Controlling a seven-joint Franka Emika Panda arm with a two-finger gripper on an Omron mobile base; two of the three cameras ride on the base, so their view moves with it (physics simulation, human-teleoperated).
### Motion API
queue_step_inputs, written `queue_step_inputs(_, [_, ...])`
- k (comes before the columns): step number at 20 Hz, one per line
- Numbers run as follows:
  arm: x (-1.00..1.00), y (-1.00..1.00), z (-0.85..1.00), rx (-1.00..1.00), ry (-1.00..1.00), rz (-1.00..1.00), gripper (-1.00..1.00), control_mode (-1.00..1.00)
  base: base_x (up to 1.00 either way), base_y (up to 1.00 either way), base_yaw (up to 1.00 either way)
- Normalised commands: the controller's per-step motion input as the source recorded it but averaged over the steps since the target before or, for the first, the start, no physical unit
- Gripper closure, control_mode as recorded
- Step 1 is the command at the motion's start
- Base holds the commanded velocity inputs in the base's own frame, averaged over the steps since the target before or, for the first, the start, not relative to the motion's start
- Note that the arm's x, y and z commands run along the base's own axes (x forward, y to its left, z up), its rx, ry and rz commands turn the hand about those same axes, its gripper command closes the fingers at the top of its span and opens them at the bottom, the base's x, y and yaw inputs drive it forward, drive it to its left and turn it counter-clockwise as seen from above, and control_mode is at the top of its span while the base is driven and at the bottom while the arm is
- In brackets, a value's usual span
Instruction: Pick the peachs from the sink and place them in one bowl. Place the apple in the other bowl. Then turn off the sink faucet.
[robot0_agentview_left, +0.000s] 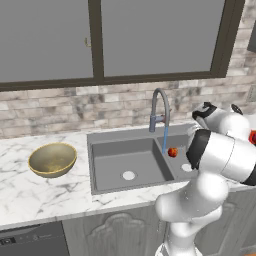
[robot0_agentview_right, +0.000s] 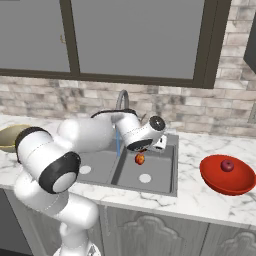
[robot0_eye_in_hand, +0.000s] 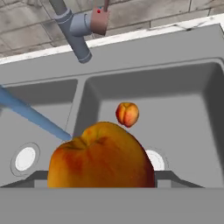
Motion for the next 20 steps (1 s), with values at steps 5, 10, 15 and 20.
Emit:
queue_step_inputs(5, [-0.87, -0.08, 0.71, -0.09, 0.19, 0.0, 1.0, -1.0, 0.0, 0.0, 0.0])
queue_step_inputs(10, [-0.78, 0.22, 0.36, -0.17, 0.39, 0.07, 1.0, -1.0, 0.0, 0.0, 0.0])
queue_step_inputs(15, [-0.57, 0.87, 0.08, 0.0, -0.01, 0.06, 1.0, -1.0, 0.0, 0.0, 0.0])
queue_step_inputs(20, [-0.42, 1.0, 0.0, 0.01, -0.15, 0.04, 1.0, -1.0, 0.0, 0.0, 0.0])
